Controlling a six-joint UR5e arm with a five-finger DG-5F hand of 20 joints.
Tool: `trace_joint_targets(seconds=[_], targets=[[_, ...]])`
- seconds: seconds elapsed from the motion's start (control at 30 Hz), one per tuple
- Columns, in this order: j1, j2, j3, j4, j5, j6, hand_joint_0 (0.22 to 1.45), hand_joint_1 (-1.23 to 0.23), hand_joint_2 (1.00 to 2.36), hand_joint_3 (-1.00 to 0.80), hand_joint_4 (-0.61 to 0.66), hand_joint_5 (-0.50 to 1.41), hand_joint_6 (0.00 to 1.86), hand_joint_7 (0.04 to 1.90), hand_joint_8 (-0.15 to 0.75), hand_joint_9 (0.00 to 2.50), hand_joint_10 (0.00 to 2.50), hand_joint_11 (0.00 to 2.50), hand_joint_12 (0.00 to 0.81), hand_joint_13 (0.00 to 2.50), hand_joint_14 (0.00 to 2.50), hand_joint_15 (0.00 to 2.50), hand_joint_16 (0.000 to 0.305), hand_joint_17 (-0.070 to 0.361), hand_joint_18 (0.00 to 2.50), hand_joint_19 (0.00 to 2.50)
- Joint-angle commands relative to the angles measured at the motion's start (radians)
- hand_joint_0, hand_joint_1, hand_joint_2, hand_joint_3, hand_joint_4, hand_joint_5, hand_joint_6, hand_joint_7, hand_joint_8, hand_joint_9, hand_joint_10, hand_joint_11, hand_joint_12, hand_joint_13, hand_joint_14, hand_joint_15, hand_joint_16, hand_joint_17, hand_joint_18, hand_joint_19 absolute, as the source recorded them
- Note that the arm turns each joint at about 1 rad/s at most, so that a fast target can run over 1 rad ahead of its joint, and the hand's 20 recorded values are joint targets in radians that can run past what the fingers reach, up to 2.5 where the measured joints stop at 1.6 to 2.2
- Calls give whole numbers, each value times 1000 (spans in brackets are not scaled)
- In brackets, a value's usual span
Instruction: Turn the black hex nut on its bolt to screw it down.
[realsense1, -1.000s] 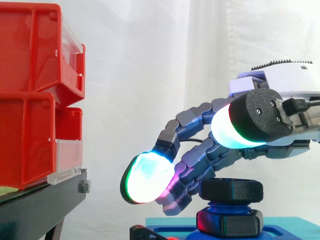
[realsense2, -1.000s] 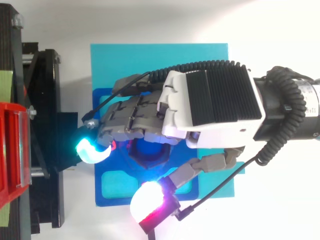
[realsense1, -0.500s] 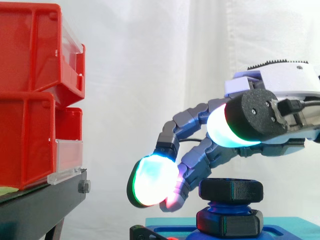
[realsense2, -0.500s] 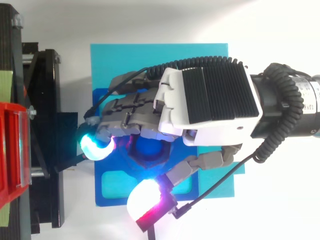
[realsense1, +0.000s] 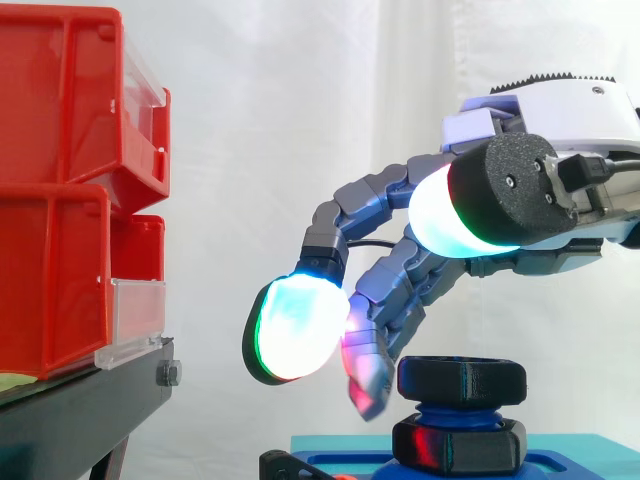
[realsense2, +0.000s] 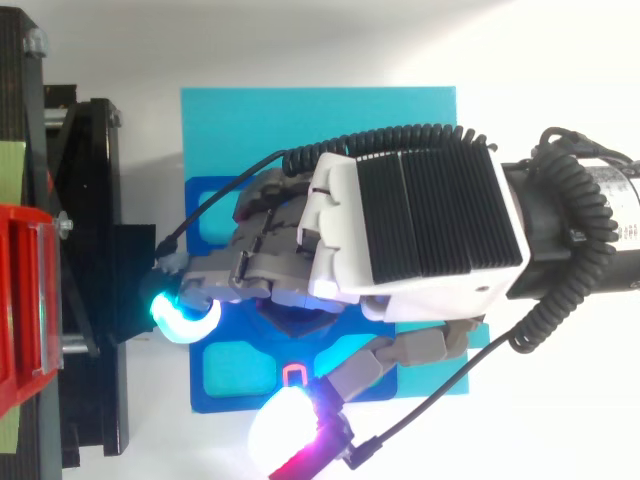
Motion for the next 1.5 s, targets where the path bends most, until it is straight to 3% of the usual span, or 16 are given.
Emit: trace_joint_targets(seconds=[0.0, 0.17, 0.4, 0.6, 0.73, 0.87, 0.97, 1.3, 1.47], targets=[[3, -1, 0, -10, -8, -6, 532, -375, 1000, -500, 308, -175, 503, 894, 380, 766, 16, 962, 390, 920, 15, 545, 51, 115, 687, 493], [3, 1, 0, -42, -27, -15, 533, -376, 1000, -500, 314, -170, 503, 896, 388, 839, 13, 1089, 391, 970, 17, 620, 51, 116, 720, 496], [3, 1, 0, -42, -32, -40, 535, -377, 1000, -500, 318, -169, 503, 899, 389, 831, 13, 1085, 390, 960, 16, 610, 51, 115, 708, 495], [-4, 1, 0, -45, -67, -86, 536, -380, 1000, -500, 311, -171, 503, 898, 390, 825, 14, 1085, 393, 958, 15, 608, 51, 115, 702, 497], [-7, 1, 0, -40, -87, -100, 536, -382, 1000, -500, 286, -183, 503, 871, 367, 690, 15, 857, 389, 849, 14, 495, 51, 115, 680, 463], [-10, 1, 0, -40, -95, -100, 531, -388, 1000, -500, 234, -208, 502, 789, 310, 341, 8, 261, 362, 466, 4, 145, 51, 116, 597, 387], [-11, 1, 0, -39, -104, -100, 528, -389, 1000, -500, 207, -223, 502, 751, 290, 225, 2, 99, 356, 372, 2, 78, 51, 114, 561, 373], [-20, 1, 0, -39, -135, -111, 521, -391, 1000, -500, 193, -233, 502, 715, 267, 111, 0, 0, 357, 306, 0, 37, 50, 113, 501, 360], [-39, 1, 0, -40, -167, -121, 521, -391, 1000, -500, 206, -229, 502, 731, 278, 158, 0, 7, 357, 335, 1, 52, 50, 112, 519, 366]])
